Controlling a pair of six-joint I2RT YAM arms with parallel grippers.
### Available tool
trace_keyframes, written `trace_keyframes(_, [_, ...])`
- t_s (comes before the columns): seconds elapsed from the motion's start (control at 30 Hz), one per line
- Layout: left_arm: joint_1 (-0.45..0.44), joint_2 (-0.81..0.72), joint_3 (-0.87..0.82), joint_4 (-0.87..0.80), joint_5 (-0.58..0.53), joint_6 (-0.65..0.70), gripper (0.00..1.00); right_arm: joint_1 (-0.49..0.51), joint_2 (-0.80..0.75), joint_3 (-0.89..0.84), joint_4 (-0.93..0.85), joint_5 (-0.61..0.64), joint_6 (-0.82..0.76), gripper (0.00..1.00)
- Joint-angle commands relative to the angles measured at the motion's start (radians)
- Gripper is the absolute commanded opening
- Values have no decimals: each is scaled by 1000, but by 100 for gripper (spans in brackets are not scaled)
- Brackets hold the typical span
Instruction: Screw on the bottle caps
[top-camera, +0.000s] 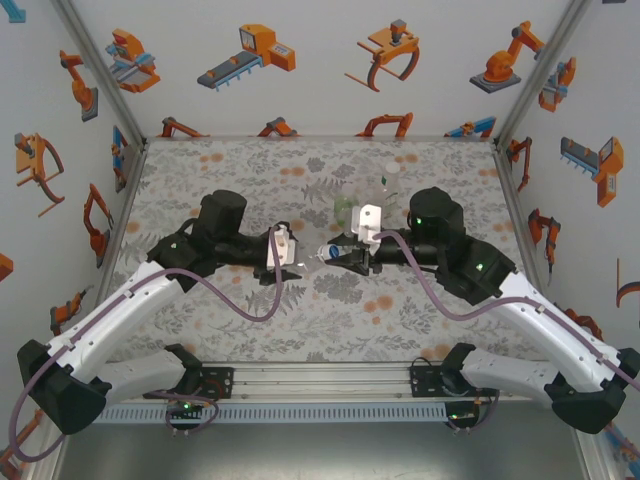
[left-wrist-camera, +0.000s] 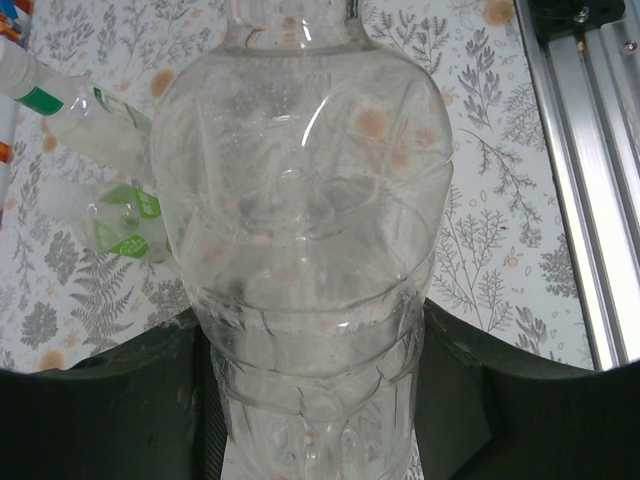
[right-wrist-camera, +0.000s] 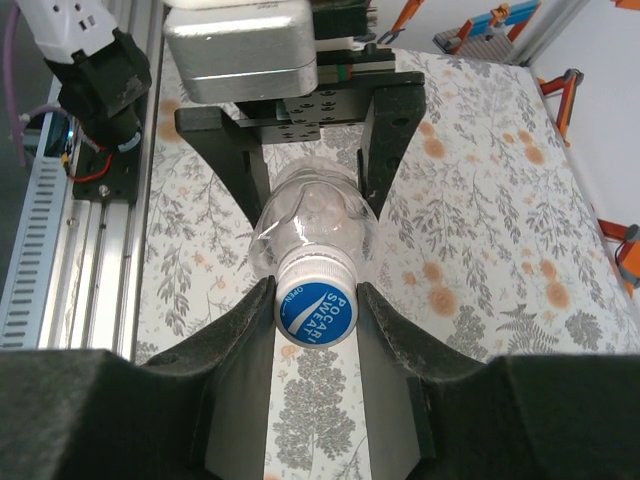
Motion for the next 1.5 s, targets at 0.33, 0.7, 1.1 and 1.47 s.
trace_keyframes(0.33, [5, -56, -37, 160, -337, -89, 0, -8, 181, 68, 258, 130, 480, 0])
trace_keyframes(0.7, [10, -56, -46, 199, -461, -121, 0, -43, 277, 192, 131, 410, 1094, 0])
trace_keyframes(1.1, [9, -92, -59, 213, -411, -109, 0, -86, 312, 126, 133, 419, 1425, 0])
trace_keyframes(1.47, [9, -62, -48, 196, -419, -112, 0, -95, 243, 61, 231, 388, 1355, 50])
